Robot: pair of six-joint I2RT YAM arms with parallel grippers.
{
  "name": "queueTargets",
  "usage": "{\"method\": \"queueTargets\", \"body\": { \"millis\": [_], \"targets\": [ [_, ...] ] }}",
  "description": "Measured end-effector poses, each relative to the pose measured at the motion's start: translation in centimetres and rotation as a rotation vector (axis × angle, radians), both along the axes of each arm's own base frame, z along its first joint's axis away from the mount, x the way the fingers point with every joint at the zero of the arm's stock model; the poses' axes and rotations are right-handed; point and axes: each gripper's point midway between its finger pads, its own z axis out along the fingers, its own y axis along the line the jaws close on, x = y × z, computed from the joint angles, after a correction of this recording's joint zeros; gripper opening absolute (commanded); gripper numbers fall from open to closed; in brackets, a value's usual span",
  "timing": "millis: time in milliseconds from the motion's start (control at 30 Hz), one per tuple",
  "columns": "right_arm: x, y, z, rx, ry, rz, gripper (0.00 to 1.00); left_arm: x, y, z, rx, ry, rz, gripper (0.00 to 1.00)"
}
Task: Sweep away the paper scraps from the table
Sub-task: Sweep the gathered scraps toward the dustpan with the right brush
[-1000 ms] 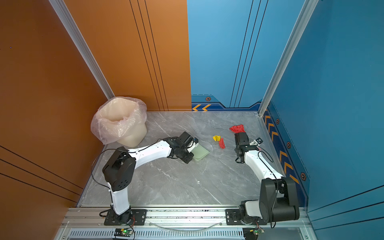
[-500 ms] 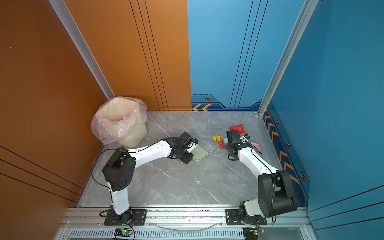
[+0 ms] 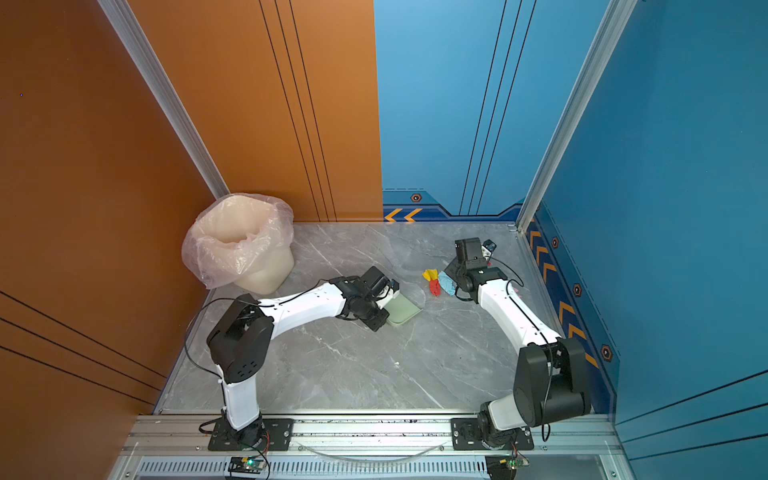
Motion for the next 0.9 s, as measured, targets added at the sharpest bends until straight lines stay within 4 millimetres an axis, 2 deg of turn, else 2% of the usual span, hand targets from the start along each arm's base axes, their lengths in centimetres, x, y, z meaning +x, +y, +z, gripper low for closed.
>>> {"method": "queueTargets", "body": {
  "millis": [100, 233, 367, 700, 900],
  "targets": [
    [2.2, 0.4, -0.6, -0.03, 0.016, 0.029, 0.0, -0.5, -0.5, 0.0, -0.002, 0.003, -0.017, 0.0],
    [4.8, 1.5, -2.9, -0.067, 0.069, 0.099, 0.0, -1.1, -1.4, -0.1, -0.002, 0.005, -0.038, 0.0],
    [6.3, 2.6, -4.8, -0.121, 0.116, 0.172, 0.0, -1.3, -2.2, -0.7, 0.003, 0.012, -0.049, 0.0],
    [4.9, 4.5, -6.0, -0.189, 0.175, 0.286, 0.0, -1.0, -2.8, -1.9, 0.015, 0.034, -0.027, 0.0],
    [2.6, 5.4, -6.8, -0.199, 0.204, 0.325, 0.0, -0.8, -2.7, -2.8, 0.036, 0.04, -0.012, 0.0]
  ]
}}
